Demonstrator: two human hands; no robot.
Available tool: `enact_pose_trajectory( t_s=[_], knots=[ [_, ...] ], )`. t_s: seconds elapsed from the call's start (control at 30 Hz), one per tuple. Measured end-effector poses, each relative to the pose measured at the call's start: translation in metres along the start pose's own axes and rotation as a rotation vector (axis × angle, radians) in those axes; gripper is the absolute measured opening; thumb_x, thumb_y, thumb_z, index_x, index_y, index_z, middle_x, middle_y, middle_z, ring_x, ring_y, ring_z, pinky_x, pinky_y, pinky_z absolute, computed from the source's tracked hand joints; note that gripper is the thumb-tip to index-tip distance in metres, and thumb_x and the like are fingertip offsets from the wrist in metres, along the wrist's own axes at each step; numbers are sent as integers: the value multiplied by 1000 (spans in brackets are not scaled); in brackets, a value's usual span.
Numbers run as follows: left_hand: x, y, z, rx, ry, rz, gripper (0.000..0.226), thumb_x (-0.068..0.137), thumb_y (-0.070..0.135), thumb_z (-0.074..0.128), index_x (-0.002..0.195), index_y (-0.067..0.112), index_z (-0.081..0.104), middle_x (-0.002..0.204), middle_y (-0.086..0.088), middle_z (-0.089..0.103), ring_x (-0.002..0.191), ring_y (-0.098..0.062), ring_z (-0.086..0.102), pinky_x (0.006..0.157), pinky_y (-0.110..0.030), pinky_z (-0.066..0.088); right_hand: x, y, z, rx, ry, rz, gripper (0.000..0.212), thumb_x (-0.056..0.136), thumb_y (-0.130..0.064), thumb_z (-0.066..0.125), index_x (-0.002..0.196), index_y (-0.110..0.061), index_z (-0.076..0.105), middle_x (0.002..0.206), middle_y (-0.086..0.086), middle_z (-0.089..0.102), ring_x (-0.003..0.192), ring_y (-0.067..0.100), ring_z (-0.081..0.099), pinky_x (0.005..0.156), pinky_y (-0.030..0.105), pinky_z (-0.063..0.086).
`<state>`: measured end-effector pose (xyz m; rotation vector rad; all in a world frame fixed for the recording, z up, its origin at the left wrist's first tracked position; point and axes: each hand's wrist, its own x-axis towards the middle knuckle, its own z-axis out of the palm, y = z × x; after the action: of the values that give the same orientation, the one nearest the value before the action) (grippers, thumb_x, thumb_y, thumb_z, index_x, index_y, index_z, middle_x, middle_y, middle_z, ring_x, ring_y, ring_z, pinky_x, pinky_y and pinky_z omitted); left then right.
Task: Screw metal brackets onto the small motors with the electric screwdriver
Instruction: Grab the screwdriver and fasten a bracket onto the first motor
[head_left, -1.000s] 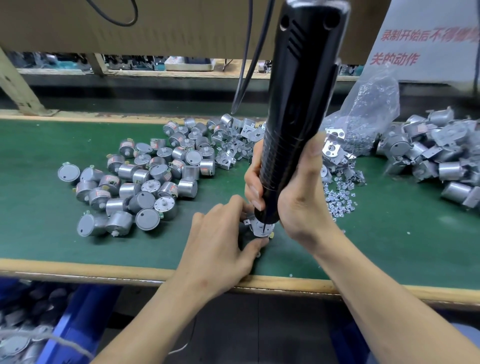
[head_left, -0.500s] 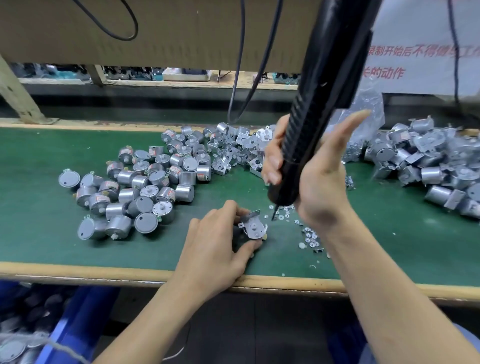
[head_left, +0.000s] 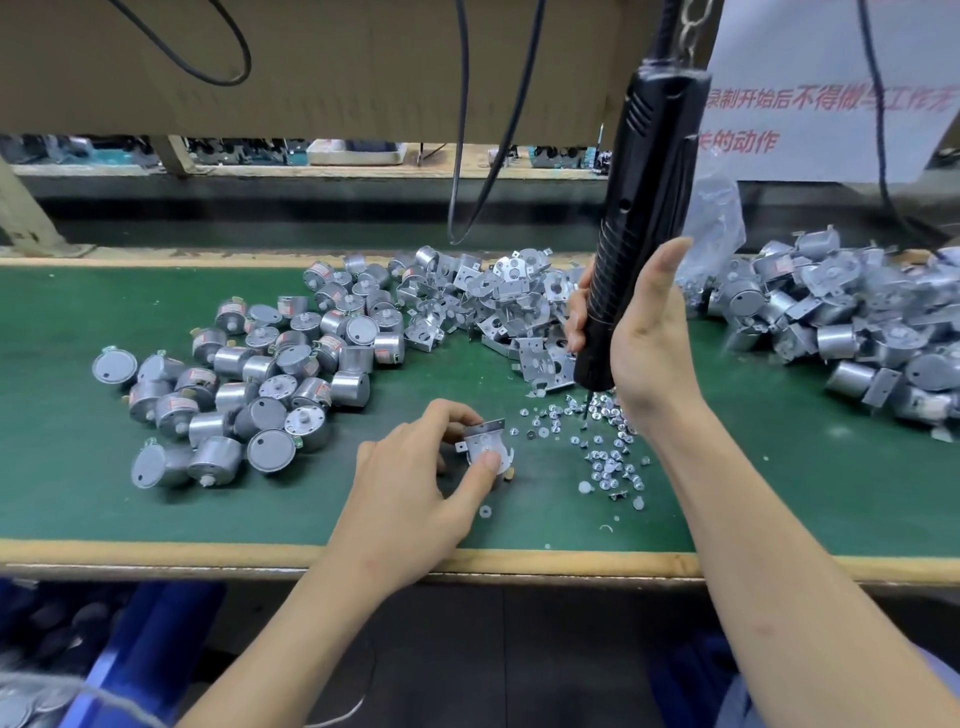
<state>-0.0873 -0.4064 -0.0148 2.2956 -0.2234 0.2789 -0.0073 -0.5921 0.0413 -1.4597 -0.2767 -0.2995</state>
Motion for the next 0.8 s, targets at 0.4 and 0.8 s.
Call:
enact_pose_trajectory(
  t_s=[0.4, 0.8],
  knots=[
    [0, 5, -2, -34, -11, -23, 28, 78, 62, 54, 98, 44, 50, 94, 35, 60, 80, 5, 54, 88, -48, 47, 2, 8, -1, -21, -3, -14, 72, 71, -97, 26, 71, -36, 65, 63, -5, 59, 55, 19, 53, 60, 31, 49],
    [-1, 1, -3, 6, -29, 0, 40, 74, 47, 78, 102, 46, 49, 93, 35, 58, 85, 10, 52, 87, -47, 46, -1, 8, -2, -18, -23, 6, 71, 68, -98, 28, 70, -37, 65, 63, -5, 59, 54, 17, 53, 57, 29, 49]
  ],
)
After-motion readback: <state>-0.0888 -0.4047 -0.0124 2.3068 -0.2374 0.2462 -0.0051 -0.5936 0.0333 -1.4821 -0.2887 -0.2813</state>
